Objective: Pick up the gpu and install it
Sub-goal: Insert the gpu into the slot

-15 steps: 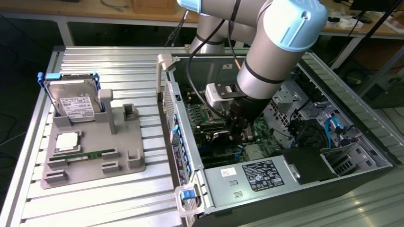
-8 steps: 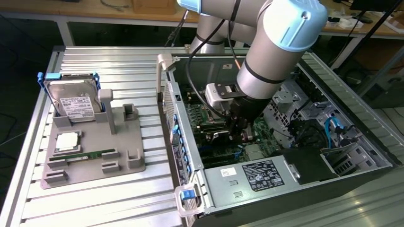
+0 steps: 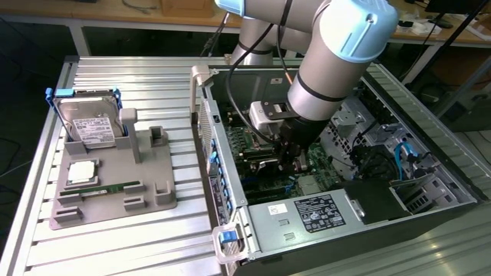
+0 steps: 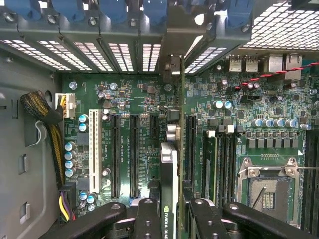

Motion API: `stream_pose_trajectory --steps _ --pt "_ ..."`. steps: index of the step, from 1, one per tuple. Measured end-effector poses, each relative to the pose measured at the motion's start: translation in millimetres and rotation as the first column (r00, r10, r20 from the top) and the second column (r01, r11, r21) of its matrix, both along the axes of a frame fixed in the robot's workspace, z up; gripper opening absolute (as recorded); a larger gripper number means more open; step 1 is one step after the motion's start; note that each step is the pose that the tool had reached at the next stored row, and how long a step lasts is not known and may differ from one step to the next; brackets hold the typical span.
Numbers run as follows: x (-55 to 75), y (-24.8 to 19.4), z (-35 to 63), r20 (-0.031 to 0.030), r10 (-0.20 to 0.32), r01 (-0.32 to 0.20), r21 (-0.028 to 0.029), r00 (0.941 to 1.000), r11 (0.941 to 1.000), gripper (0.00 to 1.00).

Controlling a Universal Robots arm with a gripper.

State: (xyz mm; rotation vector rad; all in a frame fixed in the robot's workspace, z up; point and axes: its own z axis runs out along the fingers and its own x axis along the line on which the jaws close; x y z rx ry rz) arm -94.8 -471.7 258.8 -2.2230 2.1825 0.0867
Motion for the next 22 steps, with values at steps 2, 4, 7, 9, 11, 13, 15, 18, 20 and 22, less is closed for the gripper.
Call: stream_pose_trajectory --steps 2,4,7,9,11,13,15,18,20,22 --pt "0.1 0.6 0.0 0.0 0.0 0.0 -0.0183 1.0 0.9998 0.27" --pt "0.1 0.9 0.0 -0.0001 0.0 0.0 -0.0324 1.0 0.9995 0.27" --pt "0.1 0.9 0.0 0.0 0.0 0.0 -0.0369 1.0 0.9993 0.27" --pt "0.0 1.0 0.1 -0.0001 0.0 0.0 -0.0371 1.0 0.9993 0.27" --pt "0.1 1.0 0.1 -0.0001 0.0 0.0 -0.037 1.0 0.9993 0.27" --pt "0.0 2.1 0.1 -0.0002 0.0 0.0 -0.0372 1.0 0.9993 0.27" --pt "0.0 3.8 0.1 -0.0002 0.0 0.0 -0.0371 1.0 0.9993 0.27" --pt "0.1 4.8 0.1 -0.0001 0.0 0.0 -0.0371 1.0 0.9993 0.27" --pt "0.1 4.8 0.1 -0.0001 0.0 0.0 -0.0371 1.0 0.9993 0.27" --pt "0.0 4.8 0.1 -0.0001 0.0 0.0 -0.0371 1.0 0.9993 0.27"
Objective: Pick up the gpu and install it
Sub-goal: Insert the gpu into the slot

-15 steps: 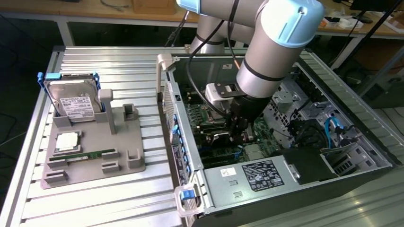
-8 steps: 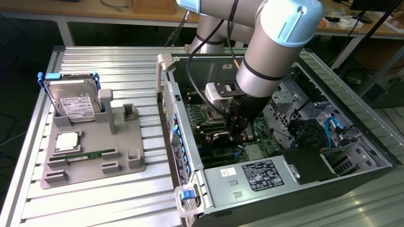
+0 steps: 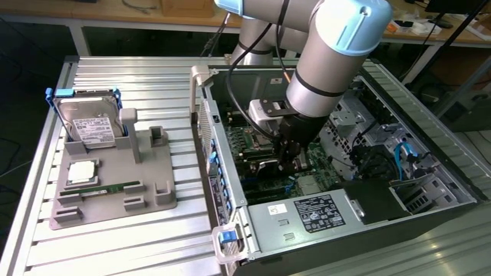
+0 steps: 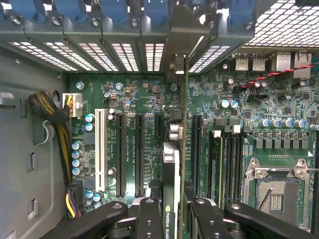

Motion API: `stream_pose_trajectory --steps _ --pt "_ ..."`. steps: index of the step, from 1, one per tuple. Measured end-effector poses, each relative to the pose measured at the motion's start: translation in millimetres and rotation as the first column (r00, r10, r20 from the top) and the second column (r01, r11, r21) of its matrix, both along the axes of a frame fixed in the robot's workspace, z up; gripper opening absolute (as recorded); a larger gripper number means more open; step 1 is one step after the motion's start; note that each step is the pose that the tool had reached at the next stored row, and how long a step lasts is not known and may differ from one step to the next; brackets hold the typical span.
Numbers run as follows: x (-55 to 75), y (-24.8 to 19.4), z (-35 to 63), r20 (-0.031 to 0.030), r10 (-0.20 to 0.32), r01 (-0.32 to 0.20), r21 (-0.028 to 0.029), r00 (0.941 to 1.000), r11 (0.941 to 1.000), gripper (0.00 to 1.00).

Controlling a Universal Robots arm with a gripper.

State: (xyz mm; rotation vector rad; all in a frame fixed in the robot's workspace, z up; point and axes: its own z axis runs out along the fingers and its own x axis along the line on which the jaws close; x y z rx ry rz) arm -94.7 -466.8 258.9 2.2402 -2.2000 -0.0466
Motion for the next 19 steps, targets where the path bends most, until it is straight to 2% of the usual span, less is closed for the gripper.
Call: stream_pose_trajectory --steps 16,19 --pt "3.1 0.1 0.0 -0.0001 0.0 0.0 0.0 1.0 1.0 0.27" --pt "2.9 1.8 0.0 -0.0002 -0.001 0.001 -0.0001 1.0 1.0 0.27"
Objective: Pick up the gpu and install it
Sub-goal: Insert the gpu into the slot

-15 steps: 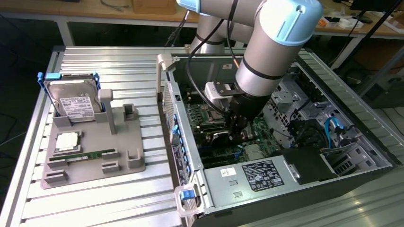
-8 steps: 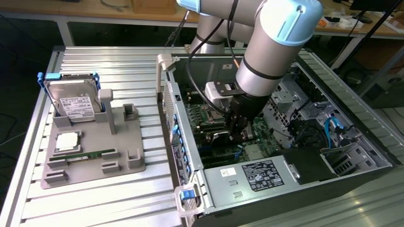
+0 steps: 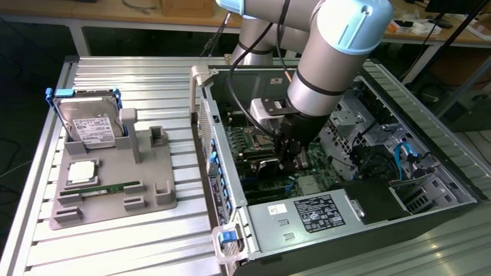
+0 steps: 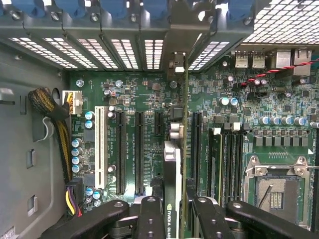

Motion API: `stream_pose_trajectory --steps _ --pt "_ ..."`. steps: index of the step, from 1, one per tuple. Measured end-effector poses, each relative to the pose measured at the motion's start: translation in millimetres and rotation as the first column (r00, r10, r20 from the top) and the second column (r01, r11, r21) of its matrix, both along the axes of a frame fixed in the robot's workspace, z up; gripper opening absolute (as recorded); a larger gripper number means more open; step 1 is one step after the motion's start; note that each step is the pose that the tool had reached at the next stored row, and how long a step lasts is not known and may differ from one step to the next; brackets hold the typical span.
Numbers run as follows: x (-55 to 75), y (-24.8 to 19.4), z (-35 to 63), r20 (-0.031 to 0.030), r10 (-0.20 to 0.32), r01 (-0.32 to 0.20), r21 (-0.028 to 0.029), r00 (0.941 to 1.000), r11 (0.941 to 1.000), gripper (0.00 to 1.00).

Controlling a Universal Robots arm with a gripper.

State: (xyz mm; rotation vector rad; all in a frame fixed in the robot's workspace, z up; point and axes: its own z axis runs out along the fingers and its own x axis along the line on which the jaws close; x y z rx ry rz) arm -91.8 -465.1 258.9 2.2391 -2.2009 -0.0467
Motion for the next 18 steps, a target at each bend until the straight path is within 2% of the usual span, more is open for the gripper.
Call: stream_pose_trajectory --steps 4,9,18 --pt "-0.1 0.7 -0.1 0.0 -0.001 0.001 0.0 1.0 1.0 0.27" --pt "-0.1 6.0 -0.4 -0.0001 -0.001 0.001 0.0001 1.0 1.0 0.27" --pt "-0.1 6.3 -0.4 0.0 -0.001 0.001 0.0001 1.0 1.0 0.27"
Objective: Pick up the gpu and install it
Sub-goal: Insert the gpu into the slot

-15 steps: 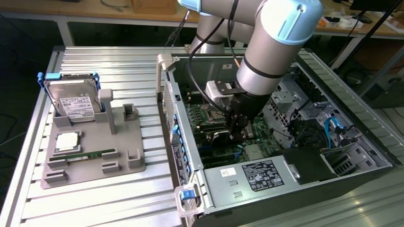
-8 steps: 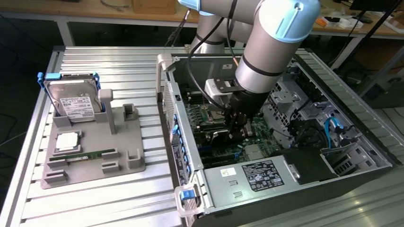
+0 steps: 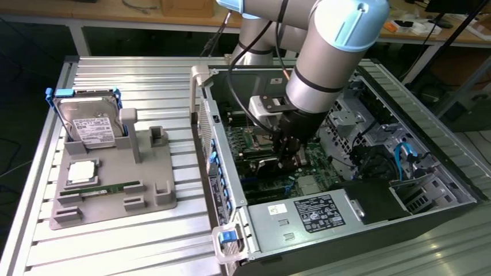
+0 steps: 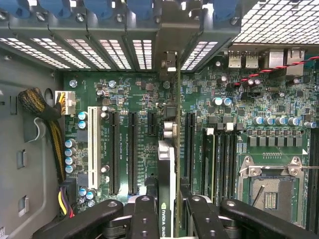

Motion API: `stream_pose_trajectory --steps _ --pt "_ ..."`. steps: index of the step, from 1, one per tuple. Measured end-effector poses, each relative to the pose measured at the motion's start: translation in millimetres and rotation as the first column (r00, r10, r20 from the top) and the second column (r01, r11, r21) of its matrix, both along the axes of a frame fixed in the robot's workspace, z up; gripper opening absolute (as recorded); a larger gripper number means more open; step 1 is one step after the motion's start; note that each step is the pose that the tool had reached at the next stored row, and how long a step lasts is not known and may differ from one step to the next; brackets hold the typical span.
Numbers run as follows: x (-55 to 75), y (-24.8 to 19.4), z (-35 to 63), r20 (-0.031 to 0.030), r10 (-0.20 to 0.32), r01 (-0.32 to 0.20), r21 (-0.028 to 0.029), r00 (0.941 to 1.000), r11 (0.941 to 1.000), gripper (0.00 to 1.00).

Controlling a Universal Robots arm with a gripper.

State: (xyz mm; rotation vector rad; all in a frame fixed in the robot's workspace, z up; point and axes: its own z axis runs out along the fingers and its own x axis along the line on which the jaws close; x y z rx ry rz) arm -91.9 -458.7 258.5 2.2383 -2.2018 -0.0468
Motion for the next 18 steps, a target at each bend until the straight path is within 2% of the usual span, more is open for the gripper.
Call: stream_pose_trajectory --steps 2,3,4,18 --pt "-0.4 1.7 -0.2 0.001 0.0 0.0 -0.0015 1.0 1.0 0.27" --pt "-0.5 3.3 -0.1 0.0012 0.0 0.0 -0.0051 1.0 1.0 0.27" --pt "-0.5 3.7 -0.1 0.0012 0.0 0.0 -0.0055 1.0 1.0 0.27" --pt "-0.5 3.7 0.0 0.0012 0.0 0.0 -0.0057 1.0 1.0 0.27"
